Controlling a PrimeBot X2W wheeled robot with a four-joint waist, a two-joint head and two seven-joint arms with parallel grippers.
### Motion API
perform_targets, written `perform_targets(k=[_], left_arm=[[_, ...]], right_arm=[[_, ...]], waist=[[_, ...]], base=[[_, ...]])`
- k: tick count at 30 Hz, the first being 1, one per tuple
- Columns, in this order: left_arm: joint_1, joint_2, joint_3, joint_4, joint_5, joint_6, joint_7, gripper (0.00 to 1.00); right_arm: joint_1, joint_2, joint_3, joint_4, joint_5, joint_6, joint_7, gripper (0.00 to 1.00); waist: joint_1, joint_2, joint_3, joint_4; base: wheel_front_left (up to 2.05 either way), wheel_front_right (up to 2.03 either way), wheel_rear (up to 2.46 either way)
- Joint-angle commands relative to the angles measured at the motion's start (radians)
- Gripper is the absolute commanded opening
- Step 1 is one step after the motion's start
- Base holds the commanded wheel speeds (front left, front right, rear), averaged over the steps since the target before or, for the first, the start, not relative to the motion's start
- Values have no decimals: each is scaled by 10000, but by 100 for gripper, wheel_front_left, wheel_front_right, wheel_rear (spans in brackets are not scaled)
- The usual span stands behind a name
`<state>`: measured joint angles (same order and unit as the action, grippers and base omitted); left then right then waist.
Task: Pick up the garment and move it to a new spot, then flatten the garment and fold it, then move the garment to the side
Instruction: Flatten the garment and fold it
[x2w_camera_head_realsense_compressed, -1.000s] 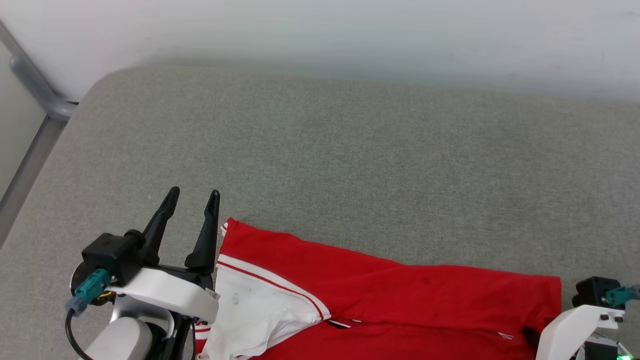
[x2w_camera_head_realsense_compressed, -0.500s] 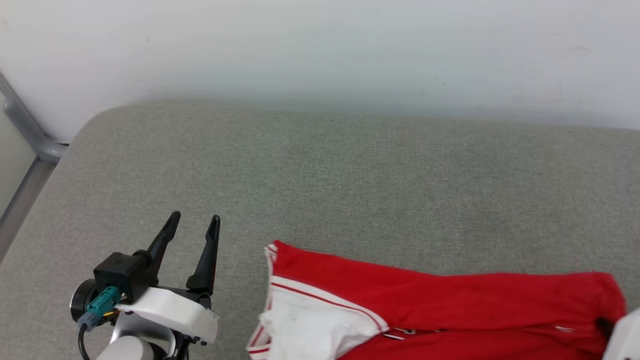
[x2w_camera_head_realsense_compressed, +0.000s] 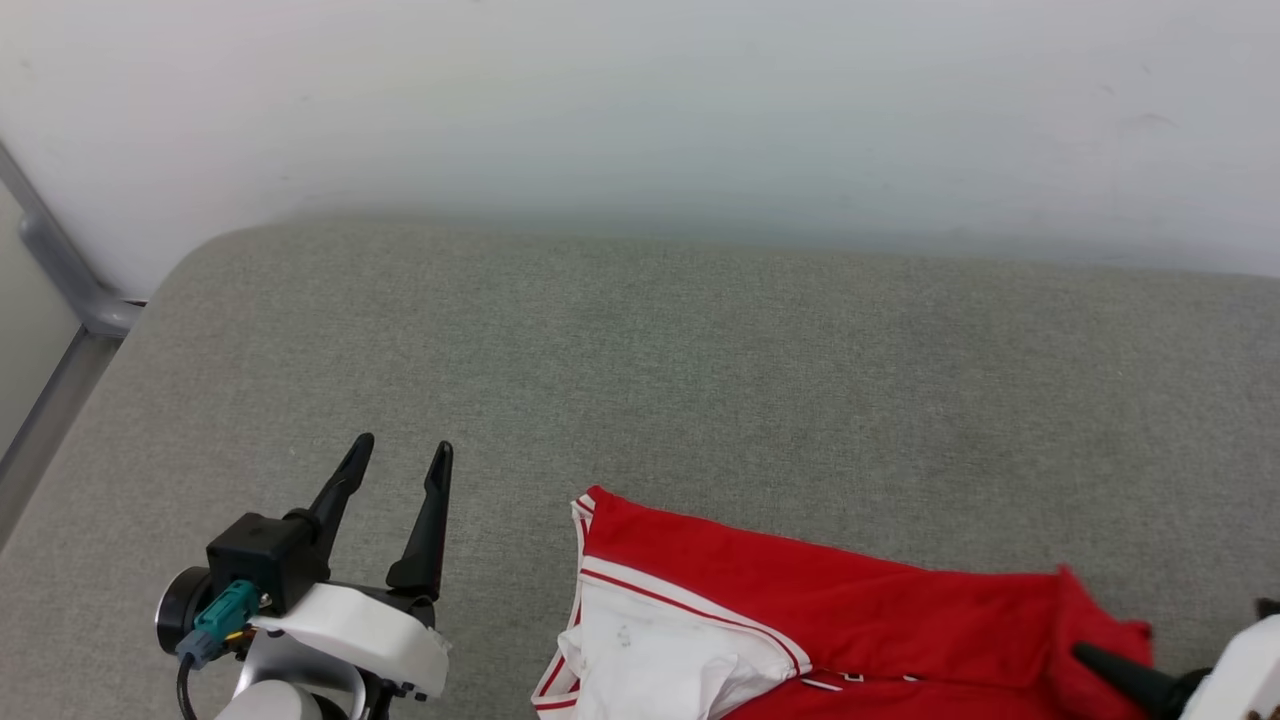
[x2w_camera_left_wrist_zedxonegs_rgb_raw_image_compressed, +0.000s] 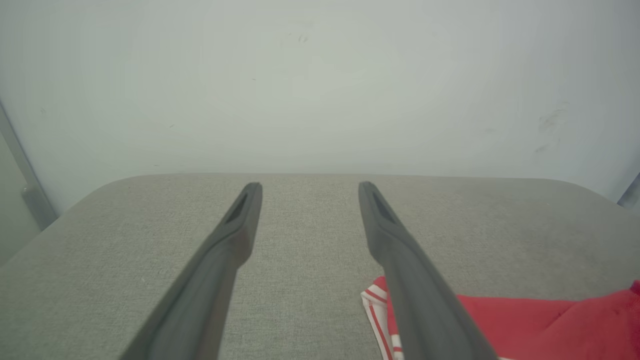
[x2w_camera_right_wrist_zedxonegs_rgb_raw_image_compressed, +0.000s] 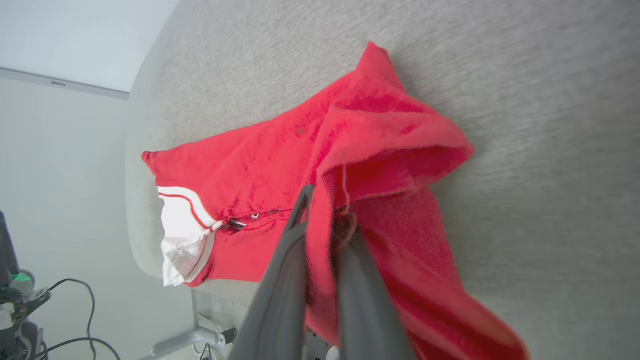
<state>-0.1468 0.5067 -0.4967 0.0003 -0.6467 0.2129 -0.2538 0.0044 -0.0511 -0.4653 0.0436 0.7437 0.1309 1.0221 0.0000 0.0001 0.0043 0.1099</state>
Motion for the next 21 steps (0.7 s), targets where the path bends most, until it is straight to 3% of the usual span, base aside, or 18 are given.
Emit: perform_targets(k=[1, 5, 11, 21], left_arm=[[108, -21, -21, 0, 18, 45, 23, 100], [-28, -63, -110, -21, 30, -3, 81, 100], [-265, -108, -182, -52, 29, -82, 122, 100], [-770, -285, -54, 27, 44, -290, 10, 100]], right_arm=[[64, 7, 172, 111, 466, -4, 67, 0], [142, 9, 1342, 483, 2453, -4, -7, 0], [-190, 11, 3344, 756, 4318, -4, -910, 0], [-1466, 11, 6236, 1259, 5526, -3, -2753, 0]], waist=[[0, -1, -6, 29], [0, -1, 20, 166], [0, -1, 305, 479], [0, -1, 1244, 972]], base=[[0, 0, 0], [0, 0, 0], [0, 0, 0], [0, 0, 0]])
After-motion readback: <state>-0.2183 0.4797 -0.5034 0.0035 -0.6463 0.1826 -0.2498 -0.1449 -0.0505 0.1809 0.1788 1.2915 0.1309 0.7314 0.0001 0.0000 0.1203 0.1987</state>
